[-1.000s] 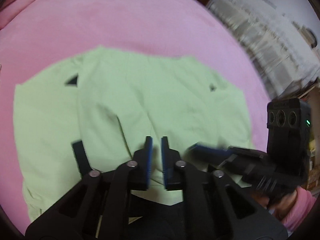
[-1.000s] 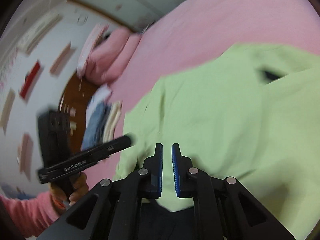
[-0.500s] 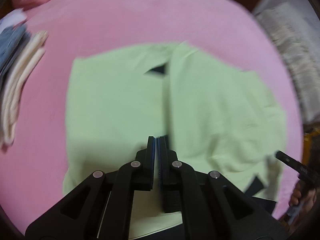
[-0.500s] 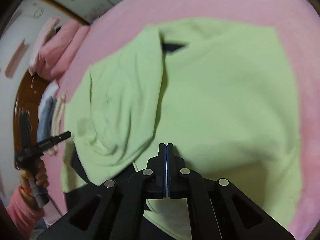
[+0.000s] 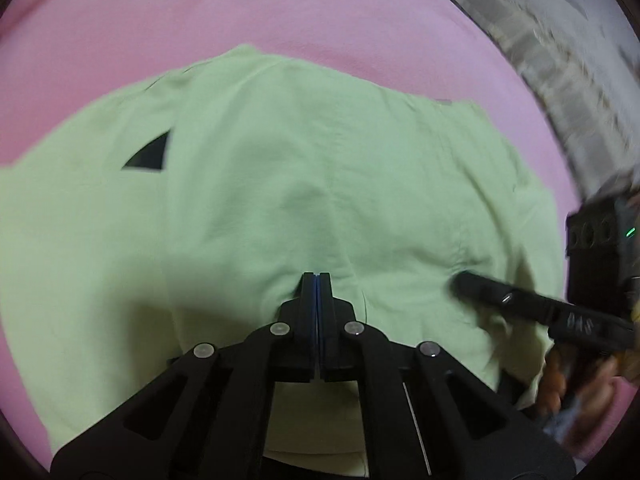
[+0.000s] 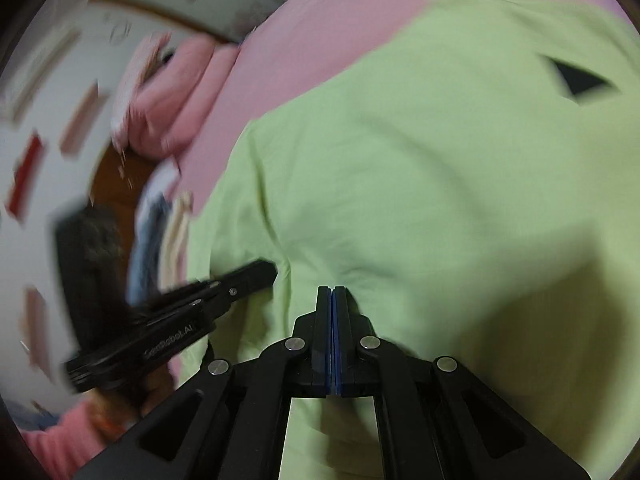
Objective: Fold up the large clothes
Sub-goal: 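Hold the green upper part with both grippers and fold it toward the black hem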
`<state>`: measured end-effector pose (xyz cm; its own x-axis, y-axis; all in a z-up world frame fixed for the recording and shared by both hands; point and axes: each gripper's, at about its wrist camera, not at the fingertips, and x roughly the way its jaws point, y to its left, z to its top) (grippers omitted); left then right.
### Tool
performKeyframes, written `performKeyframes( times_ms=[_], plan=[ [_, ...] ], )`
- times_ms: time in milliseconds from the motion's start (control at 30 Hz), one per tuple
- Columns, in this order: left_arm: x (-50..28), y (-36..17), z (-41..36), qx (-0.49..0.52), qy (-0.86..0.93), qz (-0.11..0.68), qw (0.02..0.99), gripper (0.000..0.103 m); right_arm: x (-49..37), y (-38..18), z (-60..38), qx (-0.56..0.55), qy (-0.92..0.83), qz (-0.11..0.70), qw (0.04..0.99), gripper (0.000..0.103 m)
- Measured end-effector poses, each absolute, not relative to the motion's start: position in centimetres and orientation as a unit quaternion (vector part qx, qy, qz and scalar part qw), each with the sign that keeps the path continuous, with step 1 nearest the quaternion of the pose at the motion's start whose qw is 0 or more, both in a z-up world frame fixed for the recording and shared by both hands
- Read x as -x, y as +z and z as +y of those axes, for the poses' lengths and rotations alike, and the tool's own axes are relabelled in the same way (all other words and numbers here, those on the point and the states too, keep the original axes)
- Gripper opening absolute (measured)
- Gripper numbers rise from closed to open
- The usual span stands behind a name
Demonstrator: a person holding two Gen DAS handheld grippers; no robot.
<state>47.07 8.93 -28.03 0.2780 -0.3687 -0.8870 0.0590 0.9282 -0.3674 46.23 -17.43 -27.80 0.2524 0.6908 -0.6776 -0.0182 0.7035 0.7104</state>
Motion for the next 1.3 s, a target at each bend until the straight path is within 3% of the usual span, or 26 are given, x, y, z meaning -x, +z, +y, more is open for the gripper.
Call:
performKeyframes(
  times_ms=[133, 300, 500, 600, 733, 1000, 1167, 1300],
  plan=[
    [-47.2, -25.1, 10.9, 0.121, -0.086, 0.563, 0.813, 0.001, -47.1, -24.9, -22.9, -0.248, 0.160, 0.550, 0.781, 0.000],
    [-50.0, -21.6, 9.8, 0.126, -0.098, 0.519, 0.840, 0.001, -49.9, -22.0, -22.9, -0.295, 0.177, 0.496, 0.797, 0.001],
    [-55.3, -25.0, 6.6, 0.147, -0.089, 0.556, 0.813, 0.001, -54.0, -27.1, -10.6, -0.240, 0.277, 0.546, 0.754, 0.001],
    [-56.8, -28.5, 6.7, 0.141, -0.092, 0.567, 0.806, 0.001, -55.9, -30.3, -9.2, -0.257, 0.283, 0.550, 0.743, 0.001],
    [-56.3, -29.5, 8.3, 0.140, -0.143, 0.547, 0.813, 0.001, -57.1, -32.5, -13.0, -0.335, 0.248, 0.506, 0.755, 0.000],
    [-54.5, -29.1, 9.5, 0.139, -0.137, 0.536, 0.821, 0.001, -58.2, -31.2, -23.9, -0.313, 0.147, 0.472, 0.811, 0.000],
    [-52.1, -26.0, 7.8, 0.045, -0.095, 0.527, 0.843, 0.002, -56.9, -30.8, -24.8, -0.319, 0.066, 0.487, 0.810, 0.001],
    [-49.3, -23.9, 7.4, 0.000, -0.052, 0.517, 0.854, 0.014, -54.7, -29.7, -24.0, -0.304, 0.037, 0.499, 0.811, 0.011]
  ],
)
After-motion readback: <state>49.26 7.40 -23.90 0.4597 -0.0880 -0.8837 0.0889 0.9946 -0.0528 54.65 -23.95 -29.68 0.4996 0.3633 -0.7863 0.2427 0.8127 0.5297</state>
